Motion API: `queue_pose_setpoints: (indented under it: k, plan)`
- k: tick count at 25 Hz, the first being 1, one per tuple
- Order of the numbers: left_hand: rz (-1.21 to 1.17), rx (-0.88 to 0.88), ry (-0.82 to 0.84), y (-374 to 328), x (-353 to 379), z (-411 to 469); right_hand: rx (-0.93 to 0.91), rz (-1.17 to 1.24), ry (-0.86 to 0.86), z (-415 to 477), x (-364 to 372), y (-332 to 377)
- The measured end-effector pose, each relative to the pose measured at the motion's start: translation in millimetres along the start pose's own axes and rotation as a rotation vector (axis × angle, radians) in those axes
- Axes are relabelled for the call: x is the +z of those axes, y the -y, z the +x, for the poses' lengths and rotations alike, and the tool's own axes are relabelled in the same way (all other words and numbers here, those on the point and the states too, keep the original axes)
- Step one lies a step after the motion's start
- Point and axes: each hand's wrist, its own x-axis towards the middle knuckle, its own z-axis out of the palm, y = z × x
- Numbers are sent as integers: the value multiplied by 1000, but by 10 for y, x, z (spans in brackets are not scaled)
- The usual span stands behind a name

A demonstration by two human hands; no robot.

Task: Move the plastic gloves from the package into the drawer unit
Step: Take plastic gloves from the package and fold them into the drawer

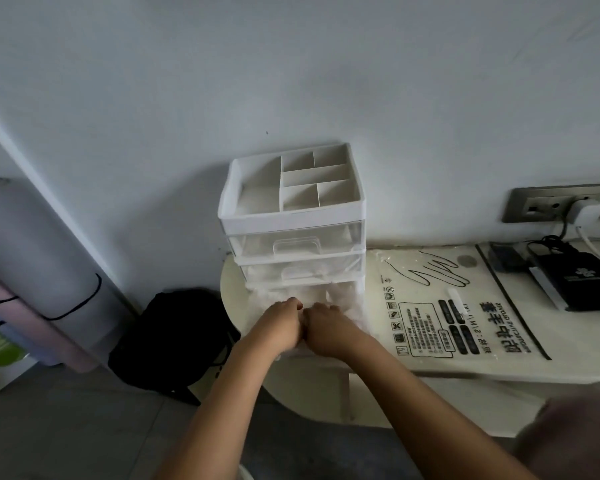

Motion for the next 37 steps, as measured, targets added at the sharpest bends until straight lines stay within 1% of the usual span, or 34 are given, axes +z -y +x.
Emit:
queue_pose_setpoints:
  k: [1, 2, 4, 6, 8, 10, 12, 13, 15, 17, 18, 19, 22, 24, 26, 27, 28, 30, 34, 36, 37]
  plan:
    - [43, -32, 104, 19, 15, 61, 9, 21, -37, 14, -8, -26]
    - [75, -60, 163, 48, 34, 118, 4, 27, -84, 19, -23, -52]
    - [98, -99, 215, 117, 61, 224, -11, -59, -134, 53, -53, -149]
    - [127, -127, 212, 174, 63, 279, 47, -64, -130, 102, -63, -245]
    - [183, -141, 181, 186, 43, 278, 61, -94, -87, 96, -91, -279]
    - [210, -142, 156, 172, 12, 261, 44, -156, -56, 12, -175, -286]
    - [212, -126, 144, 160, -2, 249, -34, -234, -100, -89, -290, -359]
    - [202, -108, 118, 156, -14, 230, -98, -256, -139, -148, -362, -425]
    - [108, -61, 24, 156, -71, 159, -196, -214, -187, -281, -488, -561]
    - [-31, 25, -67, 162, -168, 45, -230, -127, -302, -425, -555, -684]
    - [-83, 84, -79, 159, -214, -28, -232, -94, -368, -507, -564, -745]
    - [-106, 138, -56, 154, -246, -101, -229, -86, -401, -579, -547, -809]
    - [-11, 242, 71, 122, -205, -295, -298, -92, -385, -776, -440, -932]
    - [25, 303, 20, 91, -116, -381, -401, -109, -400, -839, -337, -942]
    - [6, 366, -73, 39, -29, -434, -479, -147, -445, -840, -265, -904]
    - [-2, 396, -84, 16, 16, -439, -509, -180, -461, -812, -230, -895]
    - [4, 415, -70, -5, 59, -439, -545, -212, -461, -779, -206, -880]
    - [34, 404, -5, -27, 122, -409, -542, -280, -372, -714, -189, -850]
    - [1, 316, 110, -23, 85, -249, -344, -432, -113, -546, -255, -717]
    - [33, 284, 126, -7, 29, -201, -328, -455, -93, -488, -282, -668]
    - [41, 277, 99, 21, 1, -194, -333, -460, -100, -472, -282, -673]
